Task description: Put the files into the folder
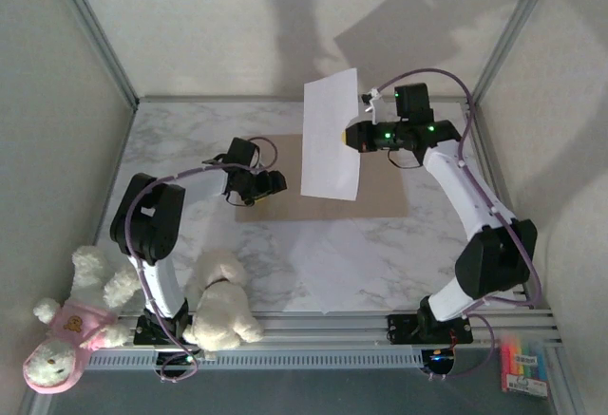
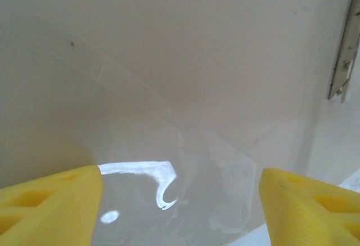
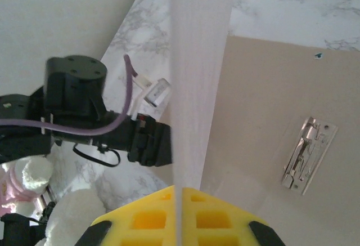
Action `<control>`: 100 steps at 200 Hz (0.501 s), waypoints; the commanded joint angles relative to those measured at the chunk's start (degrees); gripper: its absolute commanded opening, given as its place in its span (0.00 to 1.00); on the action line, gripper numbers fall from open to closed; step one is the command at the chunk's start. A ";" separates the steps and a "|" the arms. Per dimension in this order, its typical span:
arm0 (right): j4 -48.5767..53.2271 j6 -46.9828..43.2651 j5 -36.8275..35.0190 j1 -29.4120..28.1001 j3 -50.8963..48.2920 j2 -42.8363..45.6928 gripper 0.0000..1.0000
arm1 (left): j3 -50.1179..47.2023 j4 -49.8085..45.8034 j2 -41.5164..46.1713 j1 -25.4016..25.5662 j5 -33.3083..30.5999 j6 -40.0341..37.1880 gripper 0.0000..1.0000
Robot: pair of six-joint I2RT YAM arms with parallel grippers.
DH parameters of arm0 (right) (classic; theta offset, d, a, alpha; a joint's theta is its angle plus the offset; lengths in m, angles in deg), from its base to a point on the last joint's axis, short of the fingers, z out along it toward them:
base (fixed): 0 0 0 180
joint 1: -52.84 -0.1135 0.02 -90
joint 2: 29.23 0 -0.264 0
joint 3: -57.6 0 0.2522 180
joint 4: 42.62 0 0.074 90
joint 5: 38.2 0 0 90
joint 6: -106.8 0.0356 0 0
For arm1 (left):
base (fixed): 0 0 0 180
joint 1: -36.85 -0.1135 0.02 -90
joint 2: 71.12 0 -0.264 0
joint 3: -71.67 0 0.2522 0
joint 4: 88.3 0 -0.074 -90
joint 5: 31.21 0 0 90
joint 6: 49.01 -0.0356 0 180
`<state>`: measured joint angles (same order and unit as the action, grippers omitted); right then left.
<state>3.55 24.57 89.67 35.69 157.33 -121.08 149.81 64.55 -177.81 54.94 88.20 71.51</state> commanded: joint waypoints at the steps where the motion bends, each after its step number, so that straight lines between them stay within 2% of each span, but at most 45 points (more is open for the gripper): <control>1: -0.85 -4.43 4.53 -0.48 4.55 -3.55 0.00 | 2.24 -2.55 2.05 -2.64 3.34 -1.23 0.74; 27: -2.09 -6.91 6.86 -0.43 5.93 -6.19 0.00 | 2.33 -4.13 4.82 -4.87 3.07 -1.03 0.75; 60: -2.14 -9.88 8.76 -0.59 7.94 -10.05 0.00 | 1.31 -5.64 6.51 -8.22 -2.35 -0.64 0.76; 100: 1.67 -15.73 6.40 -0.52 10.68 -15.18 0.00 | -1.05 -4.75 5.35 -10.17 -2.69 -1.28 0.76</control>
<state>2.37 14.36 96.03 35.65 165.22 -133.19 150.11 61.34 -172.50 45.36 87.22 71.14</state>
